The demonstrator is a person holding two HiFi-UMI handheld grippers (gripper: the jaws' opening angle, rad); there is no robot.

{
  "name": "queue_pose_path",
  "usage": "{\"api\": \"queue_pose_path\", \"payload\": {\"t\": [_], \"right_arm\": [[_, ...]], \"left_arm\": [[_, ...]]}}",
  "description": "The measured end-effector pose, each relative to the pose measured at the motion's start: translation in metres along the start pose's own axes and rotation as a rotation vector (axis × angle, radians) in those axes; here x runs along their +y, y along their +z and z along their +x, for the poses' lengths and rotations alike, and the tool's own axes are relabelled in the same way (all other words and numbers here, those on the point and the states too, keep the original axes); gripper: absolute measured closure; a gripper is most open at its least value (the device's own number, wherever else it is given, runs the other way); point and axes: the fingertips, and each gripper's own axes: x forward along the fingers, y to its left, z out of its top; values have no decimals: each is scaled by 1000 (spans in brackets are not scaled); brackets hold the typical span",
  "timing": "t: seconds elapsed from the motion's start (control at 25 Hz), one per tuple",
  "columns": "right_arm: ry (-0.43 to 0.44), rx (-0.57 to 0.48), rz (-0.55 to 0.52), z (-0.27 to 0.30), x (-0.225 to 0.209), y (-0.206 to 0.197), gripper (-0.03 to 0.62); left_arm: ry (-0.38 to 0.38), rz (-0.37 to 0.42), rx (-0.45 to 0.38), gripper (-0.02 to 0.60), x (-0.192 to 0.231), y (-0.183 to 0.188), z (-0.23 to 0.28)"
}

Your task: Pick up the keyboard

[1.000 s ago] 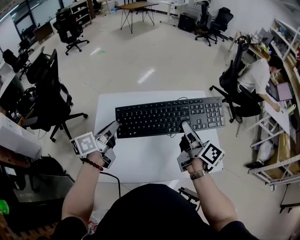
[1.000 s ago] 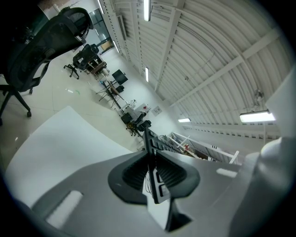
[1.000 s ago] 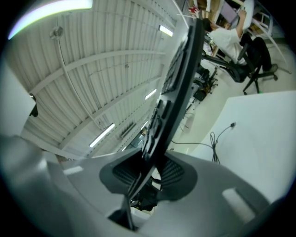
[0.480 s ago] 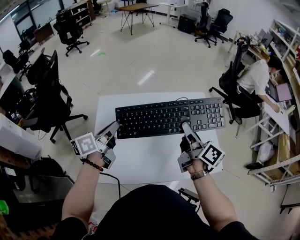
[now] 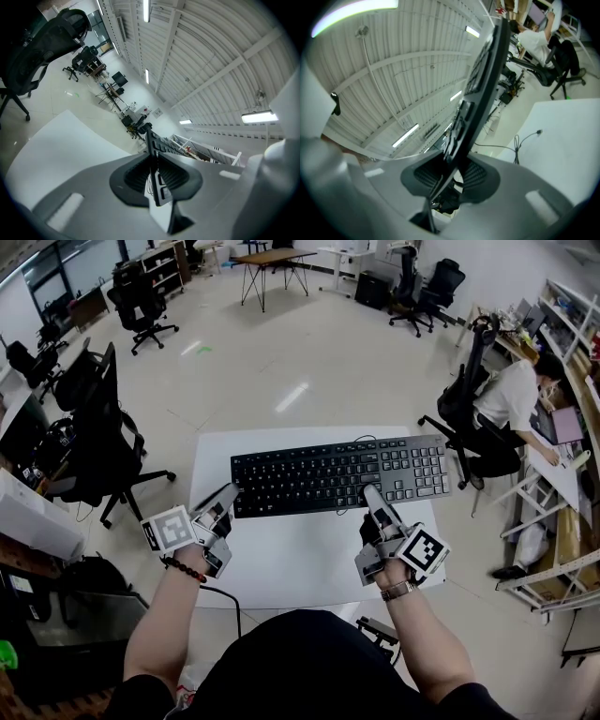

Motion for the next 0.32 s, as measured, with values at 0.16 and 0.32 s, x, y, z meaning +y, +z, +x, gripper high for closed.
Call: {"api": "queue_pose_path", "payload": {"t": [0.16, 0.32], "right_arm": [[7, 0, -7, -1, 1, 0, 490], [6, 2, -12, 1, 1, 0, 490]], "left_arm": [[-1, 1, 0, 518, -1, -1, 0], [-1, 4, 0, 518, 0, 1, 0]]}}
